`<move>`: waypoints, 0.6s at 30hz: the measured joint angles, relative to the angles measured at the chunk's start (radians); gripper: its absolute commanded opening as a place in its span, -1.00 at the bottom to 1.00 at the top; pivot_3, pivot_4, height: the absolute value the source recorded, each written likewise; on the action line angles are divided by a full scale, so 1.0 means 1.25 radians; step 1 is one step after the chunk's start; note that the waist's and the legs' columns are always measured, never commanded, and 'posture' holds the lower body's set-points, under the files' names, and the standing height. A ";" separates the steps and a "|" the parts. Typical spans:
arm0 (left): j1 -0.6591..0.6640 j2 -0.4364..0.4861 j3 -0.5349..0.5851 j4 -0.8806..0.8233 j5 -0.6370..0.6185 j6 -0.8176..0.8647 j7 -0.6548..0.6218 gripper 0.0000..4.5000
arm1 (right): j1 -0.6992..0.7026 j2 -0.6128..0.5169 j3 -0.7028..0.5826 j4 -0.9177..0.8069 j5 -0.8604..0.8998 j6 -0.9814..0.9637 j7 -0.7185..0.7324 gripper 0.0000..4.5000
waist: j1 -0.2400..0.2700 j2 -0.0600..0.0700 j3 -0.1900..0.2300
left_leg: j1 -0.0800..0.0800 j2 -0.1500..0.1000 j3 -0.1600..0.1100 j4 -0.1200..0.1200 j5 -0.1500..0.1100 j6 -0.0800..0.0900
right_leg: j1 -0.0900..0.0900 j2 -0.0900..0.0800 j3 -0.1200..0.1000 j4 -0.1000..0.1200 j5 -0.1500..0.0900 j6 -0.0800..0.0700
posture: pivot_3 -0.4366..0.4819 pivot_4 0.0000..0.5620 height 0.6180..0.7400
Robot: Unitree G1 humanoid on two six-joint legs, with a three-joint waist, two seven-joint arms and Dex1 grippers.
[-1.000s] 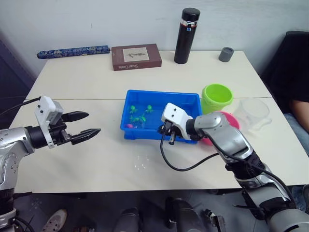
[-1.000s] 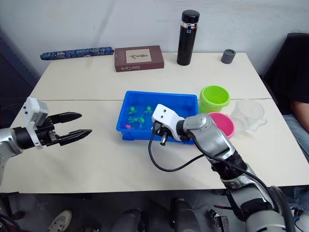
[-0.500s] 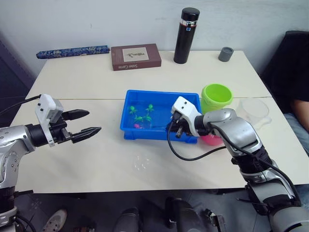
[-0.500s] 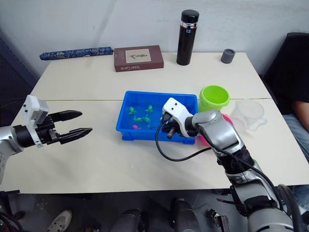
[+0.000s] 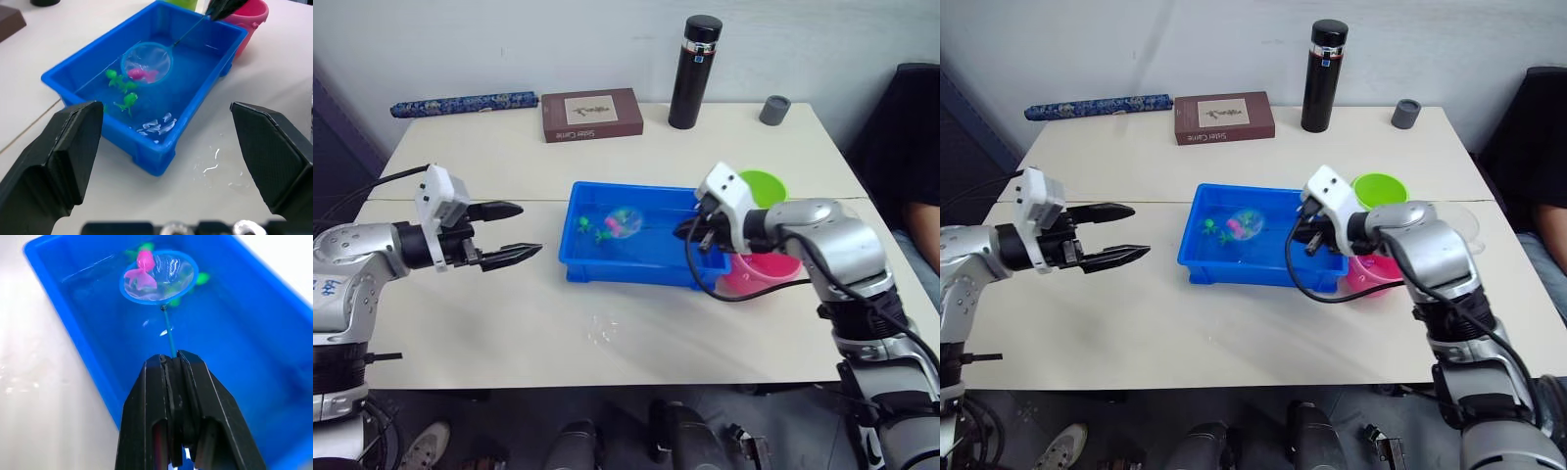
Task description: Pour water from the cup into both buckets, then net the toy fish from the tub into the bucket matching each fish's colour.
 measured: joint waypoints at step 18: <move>-0.087 -0.097 -0.098 0.093 0.038 -0.077 -0.061 0.99 | 0.371 -0.321 -0.460 -0.254 0.129 0.088 0.057 -1.00 | 0.030 0.000 0.000 | -0.001 0.001 0.000 0.000 0.000 0.000 | 0.001 0.000 0.000 -0.003 0.001 0.002 | -0.05 -0.47 1.00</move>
